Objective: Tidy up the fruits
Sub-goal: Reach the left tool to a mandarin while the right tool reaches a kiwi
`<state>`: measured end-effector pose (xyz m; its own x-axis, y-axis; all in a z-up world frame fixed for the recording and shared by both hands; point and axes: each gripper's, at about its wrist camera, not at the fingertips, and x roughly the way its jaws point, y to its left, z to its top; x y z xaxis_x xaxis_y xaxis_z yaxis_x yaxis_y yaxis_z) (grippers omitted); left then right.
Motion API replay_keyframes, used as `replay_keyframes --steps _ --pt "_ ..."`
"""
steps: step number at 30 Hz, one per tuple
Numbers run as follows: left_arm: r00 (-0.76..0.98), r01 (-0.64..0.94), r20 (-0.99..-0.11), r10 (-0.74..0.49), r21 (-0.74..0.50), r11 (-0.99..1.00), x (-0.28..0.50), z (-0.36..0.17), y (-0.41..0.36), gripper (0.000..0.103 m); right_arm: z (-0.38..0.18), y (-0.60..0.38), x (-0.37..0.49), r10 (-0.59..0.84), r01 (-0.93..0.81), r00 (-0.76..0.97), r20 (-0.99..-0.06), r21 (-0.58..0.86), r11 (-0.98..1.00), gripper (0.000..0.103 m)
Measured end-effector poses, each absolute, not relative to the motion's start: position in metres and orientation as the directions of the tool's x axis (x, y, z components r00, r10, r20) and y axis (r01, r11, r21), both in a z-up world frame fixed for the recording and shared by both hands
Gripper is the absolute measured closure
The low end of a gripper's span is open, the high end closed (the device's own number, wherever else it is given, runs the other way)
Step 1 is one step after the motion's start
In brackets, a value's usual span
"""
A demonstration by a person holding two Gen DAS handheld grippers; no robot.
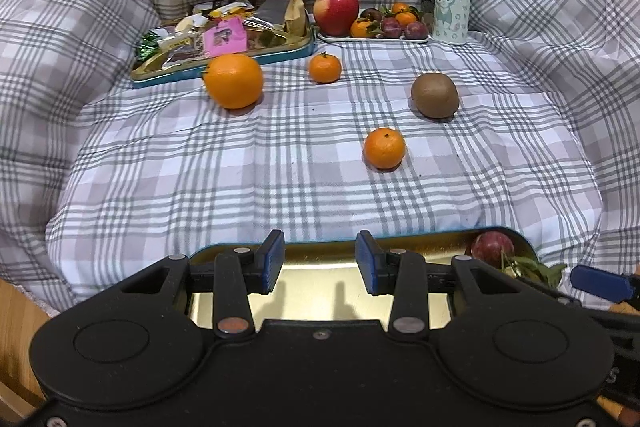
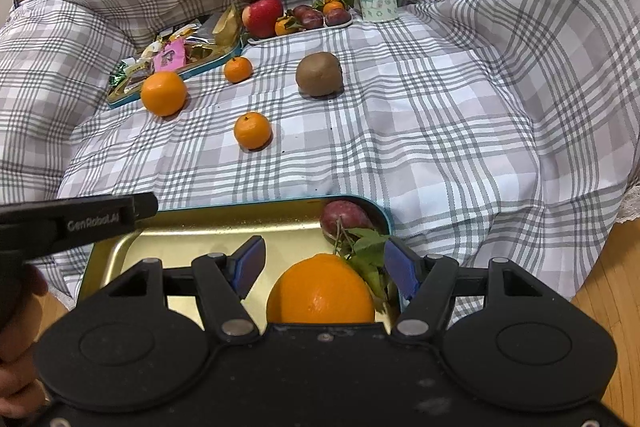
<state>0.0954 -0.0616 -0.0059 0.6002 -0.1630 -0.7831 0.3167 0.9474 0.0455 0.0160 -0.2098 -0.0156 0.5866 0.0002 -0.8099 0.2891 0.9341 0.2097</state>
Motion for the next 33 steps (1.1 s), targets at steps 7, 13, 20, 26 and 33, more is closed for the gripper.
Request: replay_keyframes --steps 7,13,20,26,33 --pt "0.573 0.321 -0.800 -0.178 0.020 0.947 0.116 -0.013 -0.073 0.055 -0.018 -0.214 0.031 -0.024 0.299 0.585 -0.810 0.189 0.936 0.034" --pt "0.567 0.344 -0.801 -0.190 0.021 0.939 0.129 -0.017 -0.084 0.055 -0.017 -0.224 0.048 -0.046 0.324 0.595 -0.802 0.187 0.927 0.034" --pt "0.549 0.367 -0.809 -0.209 0.009 0.930 0.147 -0.024 -0.096 0.055 -0.017 -0.234 0.067 -0.051 0.349 0.597 -0.800 0.203 0.915 0.034" --pt "0.542 0.385 -0.808 -0.230 -0.005 0.923 0.161 -0.026 -0.106 0.055 -0.020 -0.239 0.078 -0.046 0.364 0.587 -0.808 0.212 0.907 0.034" --pt "0.540 0.409 -0.799 -0.265 -0.026 0.912 0.173 -0.030 -0.117 0.055 -0.028 -0.243 0.085 -0.034 0.378 0.565 -0.824 0.222 0.899 0.034"
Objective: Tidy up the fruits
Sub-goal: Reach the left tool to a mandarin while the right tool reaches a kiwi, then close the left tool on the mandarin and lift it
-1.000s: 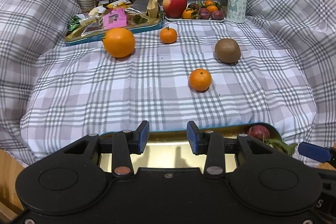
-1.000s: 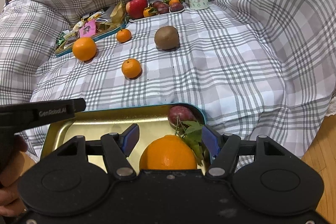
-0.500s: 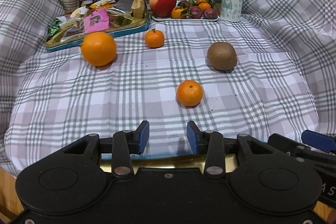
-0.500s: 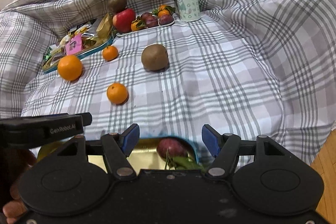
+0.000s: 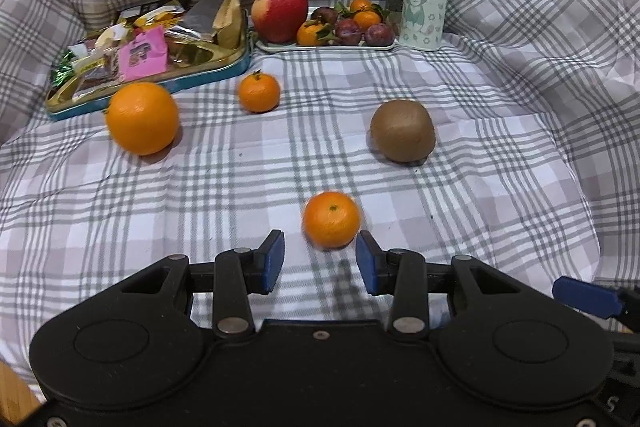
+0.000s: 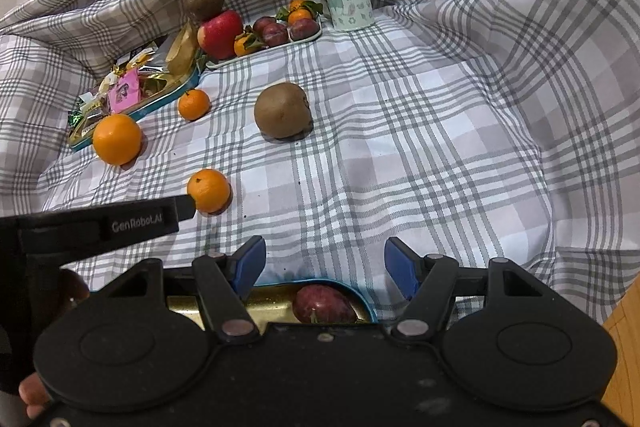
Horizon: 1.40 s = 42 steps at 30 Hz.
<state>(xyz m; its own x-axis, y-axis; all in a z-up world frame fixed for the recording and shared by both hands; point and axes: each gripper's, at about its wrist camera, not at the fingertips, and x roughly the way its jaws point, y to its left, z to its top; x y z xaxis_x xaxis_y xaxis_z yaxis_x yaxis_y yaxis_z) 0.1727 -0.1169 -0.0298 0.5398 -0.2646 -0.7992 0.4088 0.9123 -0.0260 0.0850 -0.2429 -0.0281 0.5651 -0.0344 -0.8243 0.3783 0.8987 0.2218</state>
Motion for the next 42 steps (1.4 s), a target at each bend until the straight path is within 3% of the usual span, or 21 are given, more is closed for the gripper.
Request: replay_keyframes --steps 42 --pt "0.492 0.368 -0.831 -0.258 -0.070 0.927 0.211 -0.061 -0.132 0.056 -0.045 -0.243 0.103 -0.024 0.374 0.511 -0.859 0.197 0.906 0.034"
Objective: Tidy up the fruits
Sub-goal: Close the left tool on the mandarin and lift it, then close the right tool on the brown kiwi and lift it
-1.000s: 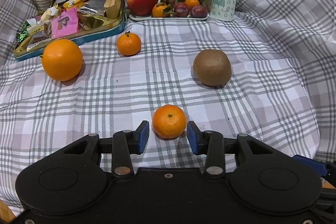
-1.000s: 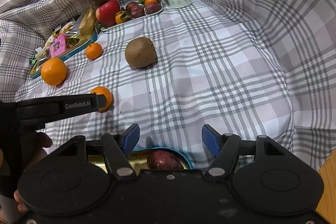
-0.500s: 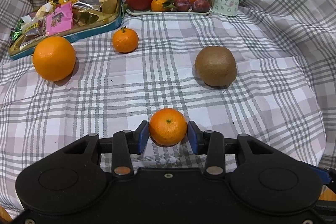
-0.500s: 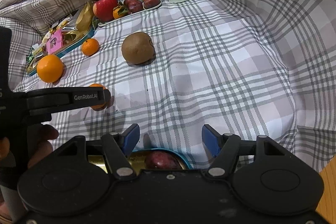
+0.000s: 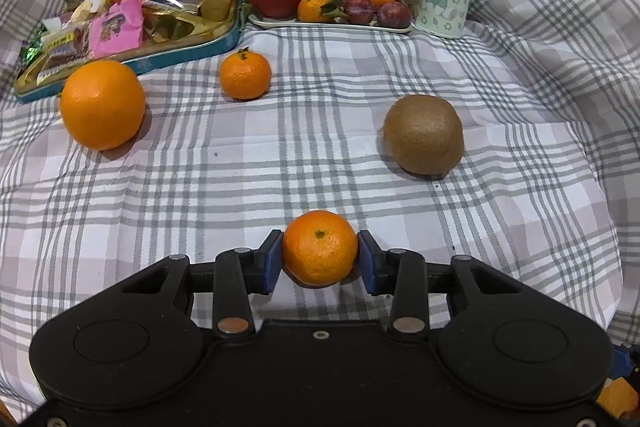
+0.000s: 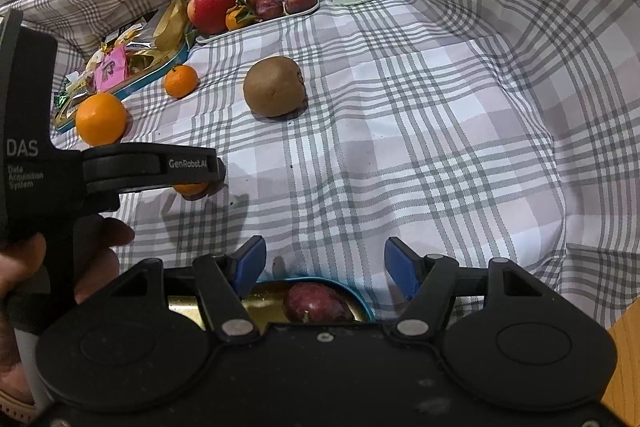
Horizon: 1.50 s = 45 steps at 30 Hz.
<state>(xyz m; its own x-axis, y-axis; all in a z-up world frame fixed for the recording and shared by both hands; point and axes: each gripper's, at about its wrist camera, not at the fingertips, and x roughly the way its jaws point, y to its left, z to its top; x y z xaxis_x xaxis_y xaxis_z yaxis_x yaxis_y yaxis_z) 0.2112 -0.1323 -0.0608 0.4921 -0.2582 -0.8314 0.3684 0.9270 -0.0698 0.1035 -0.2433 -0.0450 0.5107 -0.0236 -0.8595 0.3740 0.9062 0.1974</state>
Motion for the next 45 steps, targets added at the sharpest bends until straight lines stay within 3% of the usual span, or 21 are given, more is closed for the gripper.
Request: replay_keyframes --steps 16,30,45 --pt "0.525 0.258 -0.835 -0.163 -0.026 0.966 0.217 -0.054 -0.071 0.056 -0.041 -0.230 0.111 -0.037 0.317 0.556 -0.830 0.171 0.933 0.034" --pt "0.513 0.217 -0.841 -0.172 -0.067 0.974 0.231 -0.058 -0.050 0.056 -0.028 -0.229 0.173 -0.071 0.257 0.688 -0.722 0.151 0.955 0.034" --pt "0.521 0.236 -0.837 -0.167 -0.046 0.971 0.234 -0.061 -0.053 0.055 -0.057 -0.256 0.241 -0.142 0.303 0.715 -0.685 0.120 0.946 0.034"
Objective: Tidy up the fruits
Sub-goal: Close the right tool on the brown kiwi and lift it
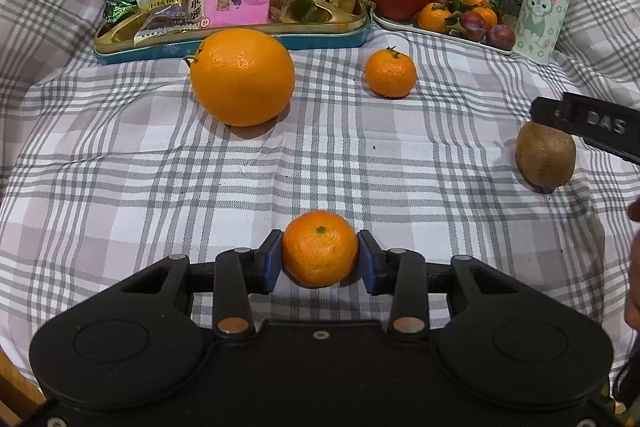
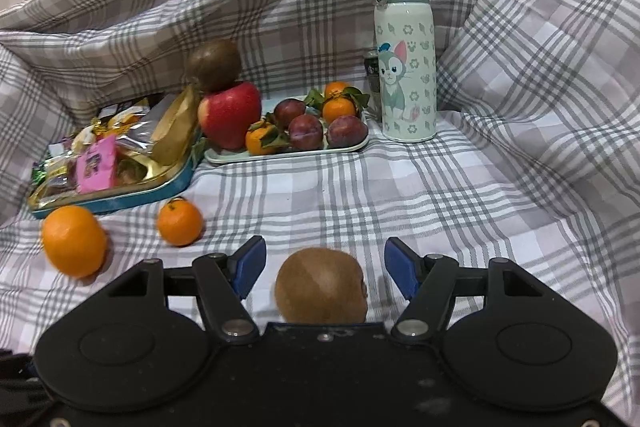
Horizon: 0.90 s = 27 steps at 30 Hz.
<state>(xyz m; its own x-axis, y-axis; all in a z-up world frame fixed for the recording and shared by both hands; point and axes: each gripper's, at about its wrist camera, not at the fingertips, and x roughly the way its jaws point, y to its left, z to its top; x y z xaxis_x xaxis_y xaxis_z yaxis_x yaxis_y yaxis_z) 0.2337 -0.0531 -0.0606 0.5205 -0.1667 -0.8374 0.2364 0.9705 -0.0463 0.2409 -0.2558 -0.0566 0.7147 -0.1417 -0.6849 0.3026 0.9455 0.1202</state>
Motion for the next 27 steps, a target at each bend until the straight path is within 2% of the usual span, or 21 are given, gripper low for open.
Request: replay_keyframes --steps 19,27 --pt "0.521 0.227 -0.835 -0.174 -0.060 0.972 0.236 -0.061 -0.051 0.055 -0.102 -0.252 0.271 -0.161 0.271 0.684 -0.712 0.042 0.962 0.034" --pt "0.528 0.222 -0.831 -0.175 -0.064 0.973 0.238 -0.062 -0.050 0.055 -0.108 -0.246 0.269 -0.189 0.257 0.704 -0.684 -0.003 0.966 0.034"
